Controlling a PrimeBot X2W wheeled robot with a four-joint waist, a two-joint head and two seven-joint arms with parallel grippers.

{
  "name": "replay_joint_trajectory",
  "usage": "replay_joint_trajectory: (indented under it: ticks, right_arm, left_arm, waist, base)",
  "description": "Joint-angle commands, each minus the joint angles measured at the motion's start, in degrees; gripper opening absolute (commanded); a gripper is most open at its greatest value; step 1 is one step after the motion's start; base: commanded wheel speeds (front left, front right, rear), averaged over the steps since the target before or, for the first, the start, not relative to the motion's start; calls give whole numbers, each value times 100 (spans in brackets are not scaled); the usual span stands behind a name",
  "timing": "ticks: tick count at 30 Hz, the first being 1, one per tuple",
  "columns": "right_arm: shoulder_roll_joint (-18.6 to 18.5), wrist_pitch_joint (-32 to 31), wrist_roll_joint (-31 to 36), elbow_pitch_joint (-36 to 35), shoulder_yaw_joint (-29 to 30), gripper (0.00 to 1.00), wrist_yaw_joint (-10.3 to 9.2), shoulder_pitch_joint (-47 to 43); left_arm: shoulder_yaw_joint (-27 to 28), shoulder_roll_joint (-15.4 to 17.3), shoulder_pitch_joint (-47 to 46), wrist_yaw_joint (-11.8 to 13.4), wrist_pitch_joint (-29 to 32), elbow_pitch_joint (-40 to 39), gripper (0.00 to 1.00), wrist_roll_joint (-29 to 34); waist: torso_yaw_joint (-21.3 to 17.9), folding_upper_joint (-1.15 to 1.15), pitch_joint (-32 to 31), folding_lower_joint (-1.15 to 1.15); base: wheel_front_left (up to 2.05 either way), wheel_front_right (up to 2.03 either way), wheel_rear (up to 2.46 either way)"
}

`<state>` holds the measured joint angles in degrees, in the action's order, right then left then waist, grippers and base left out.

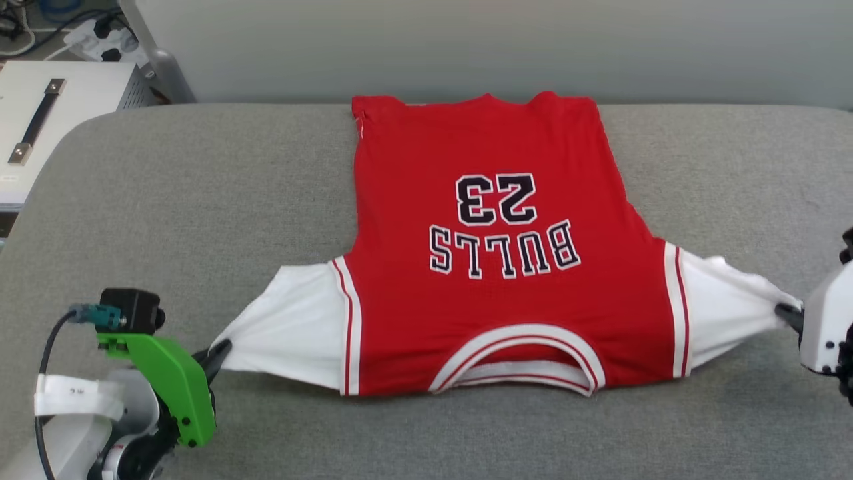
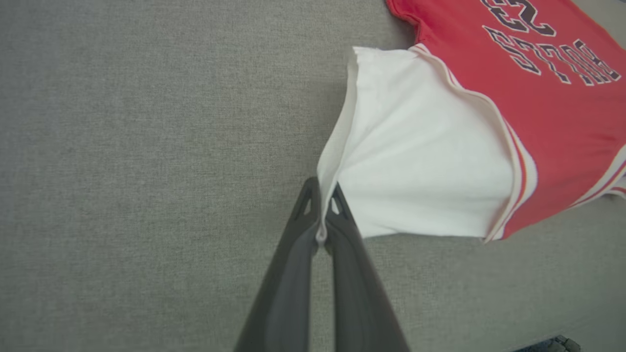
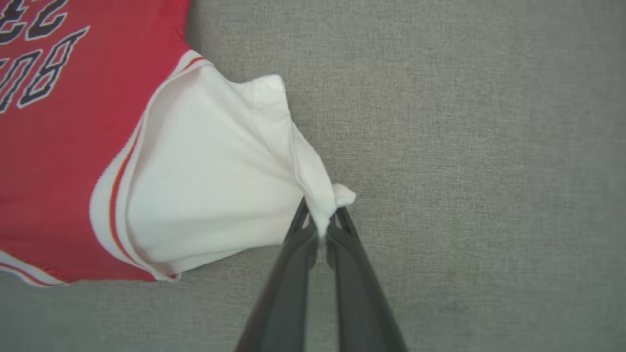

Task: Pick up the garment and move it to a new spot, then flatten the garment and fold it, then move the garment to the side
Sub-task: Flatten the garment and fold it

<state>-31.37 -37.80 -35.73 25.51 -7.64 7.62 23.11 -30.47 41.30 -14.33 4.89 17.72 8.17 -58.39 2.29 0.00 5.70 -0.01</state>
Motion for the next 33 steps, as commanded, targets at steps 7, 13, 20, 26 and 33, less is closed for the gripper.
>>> replay_joint_trajectory:
  ticks: [7,13,20,26,33]
  right_arm:
    - [53,-846,-75,-880,727,0,-13,-1226]
    - [312,-1364,115,-1667,1298,0,-13,-2008]
    - [634,-1785,329,-2247,1682,0,-13,-2222]
    - [648,-1984,463,-2657,1832,100,-13,-2077]
    - [553,-2287,360,-3247,1890,100,-13,-1189]
  left_arm:
    - [73,386,992,561,181,-867,0,-279]
    - [19,585,1425,809,338,-1409,0,-340]
    - [-84,569,1392,922,543,-1853,0,-340]
    - [-141,558,1146,1057,678,-2263,0,-177]
    - [-187,670,954,1281,949,-2966,0,-32]
  waist:
    - [-107,0,-257,1]
    - [-101,0,-254,1]
    - [-25,0,-54,1]
    - [125,0,293,1]
    - [398,0,1016,1]
  base:
    - [0,0,0]
    - [0,0,0]
    - [0,0,0]
    - [0,0,0]
    - [0,0,0]
